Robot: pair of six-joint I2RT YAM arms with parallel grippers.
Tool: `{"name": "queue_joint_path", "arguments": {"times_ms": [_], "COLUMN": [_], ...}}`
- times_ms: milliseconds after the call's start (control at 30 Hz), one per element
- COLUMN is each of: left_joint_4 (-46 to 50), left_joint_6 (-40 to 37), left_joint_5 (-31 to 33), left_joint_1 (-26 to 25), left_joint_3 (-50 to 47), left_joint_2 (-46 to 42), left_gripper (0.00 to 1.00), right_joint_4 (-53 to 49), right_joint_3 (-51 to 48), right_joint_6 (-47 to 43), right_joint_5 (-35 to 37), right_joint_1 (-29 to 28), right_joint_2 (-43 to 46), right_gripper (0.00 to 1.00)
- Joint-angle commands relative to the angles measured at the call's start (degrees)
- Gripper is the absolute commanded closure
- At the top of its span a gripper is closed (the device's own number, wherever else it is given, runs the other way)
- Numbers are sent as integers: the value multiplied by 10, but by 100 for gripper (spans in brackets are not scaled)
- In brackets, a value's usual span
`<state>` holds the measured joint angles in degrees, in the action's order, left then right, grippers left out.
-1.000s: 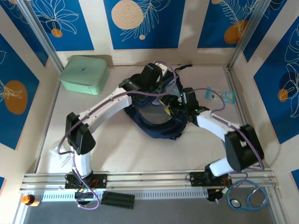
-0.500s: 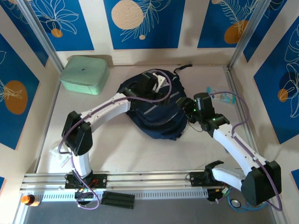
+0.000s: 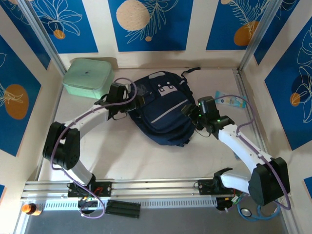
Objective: Pack the student bag
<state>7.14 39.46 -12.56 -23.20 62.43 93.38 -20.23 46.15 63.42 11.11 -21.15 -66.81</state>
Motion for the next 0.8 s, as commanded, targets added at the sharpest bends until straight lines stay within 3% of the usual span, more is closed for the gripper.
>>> {"name": "queue_joint_path", "arguments": {"times_ms": [0, 167, 500, 767], "left_joint_4": [-87, -93, -116, -96], "left_joint_6": [95, 129, 146, 128], "left_joint_5": [-59, -43, -49, -28], "left_joint_1": [15, 21, 28, 28], "left_joint_3": [-21, -22, -35, -30], "left_joint_2": [22, 61, 88, 100], "left_gripper": [36, 51, 57, 71], "right_joint_4": [-2, -9, -3, 2], "right_joint_3": [20, 20, 16, 30], "right_joint_6": [-5, 1, 7, 3], "right_joint_5": [-9, -12, -33, -47], "right_joint_1": [-6, -7, -9, -9], "right_joint_2": [-3, -7, -23, -40], "right_gripper": [30, 33, 34, 35]}}
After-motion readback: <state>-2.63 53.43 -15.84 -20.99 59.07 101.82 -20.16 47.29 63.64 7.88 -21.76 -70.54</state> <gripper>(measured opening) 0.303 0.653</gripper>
